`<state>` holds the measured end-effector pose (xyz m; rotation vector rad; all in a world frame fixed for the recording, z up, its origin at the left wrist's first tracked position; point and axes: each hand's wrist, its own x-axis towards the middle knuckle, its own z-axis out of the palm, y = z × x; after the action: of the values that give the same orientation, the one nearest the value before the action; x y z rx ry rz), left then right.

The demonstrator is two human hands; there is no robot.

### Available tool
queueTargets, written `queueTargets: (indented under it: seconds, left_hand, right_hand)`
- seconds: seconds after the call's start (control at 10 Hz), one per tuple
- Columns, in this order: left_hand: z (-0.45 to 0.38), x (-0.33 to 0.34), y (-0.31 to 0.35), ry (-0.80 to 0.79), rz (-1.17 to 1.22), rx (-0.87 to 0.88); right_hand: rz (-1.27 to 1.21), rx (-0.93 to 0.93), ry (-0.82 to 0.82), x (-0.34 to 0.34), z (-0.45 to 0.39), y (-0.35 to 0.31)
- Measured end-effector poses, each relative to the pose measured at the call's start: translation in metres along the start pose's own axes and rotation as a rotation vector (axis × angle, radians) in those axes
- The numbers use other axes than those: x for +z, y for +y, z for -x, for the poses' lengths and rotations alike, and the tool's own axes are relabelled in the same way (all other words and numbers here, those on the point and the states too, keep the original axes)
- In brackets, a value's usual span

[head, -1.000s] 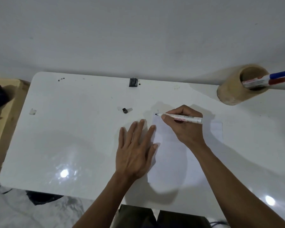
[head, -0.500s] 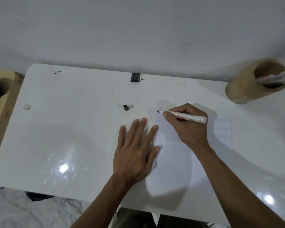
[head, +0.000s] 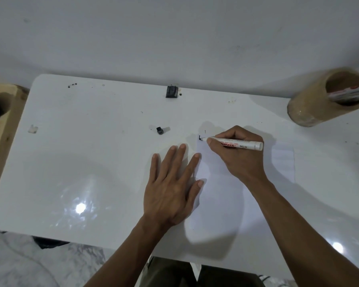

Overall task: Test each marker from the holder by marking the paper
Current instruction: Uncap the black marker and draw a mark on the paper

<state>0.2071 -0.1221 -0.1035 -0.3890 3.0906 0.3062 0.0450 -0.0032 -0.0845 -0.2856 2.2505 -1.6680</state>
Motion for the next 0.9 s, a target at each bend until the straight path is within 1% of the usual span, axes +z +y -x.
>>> queueTargets:
  seconds: [0.2,0.4,0.6,0.7,0.8,0.9]
  left_hand:
    - [0.000,0.001,0.000,0.016,-0.002,0.003]
    - [0.001,0.001,0.001,0.036,0.016,0.009]
    - [-0.002,-0.011,0.002,-0.004,0.087,-0.013]
    - [-0.011,-0.031,-0.003,0.134,0.203,-0.104]
    - [-0.033,-0.054,-0.020,0.247,0.204,-0.270]
    - [-0.057,-0.068,-0.037,0.060,0.180,-0.321]
  right_hand:
    - [0.023,-0.021,-0.009,-0.001,0.000,0.000]
    - [0.015,0.013,-0.008,-0.001,0.001,-0.001]
    - [-0.259,0.137,0.008,-0.014,-0.005,-0.029]
    - [-0.357,0.122,-0.003,-0.022,-0.001,-0.049]
    - [-0.402,0.117,-0.012,-0.025,0.008,-0.061]
    - [-0.429,0.140,-0.006,-0.025,0.021,-0.065]
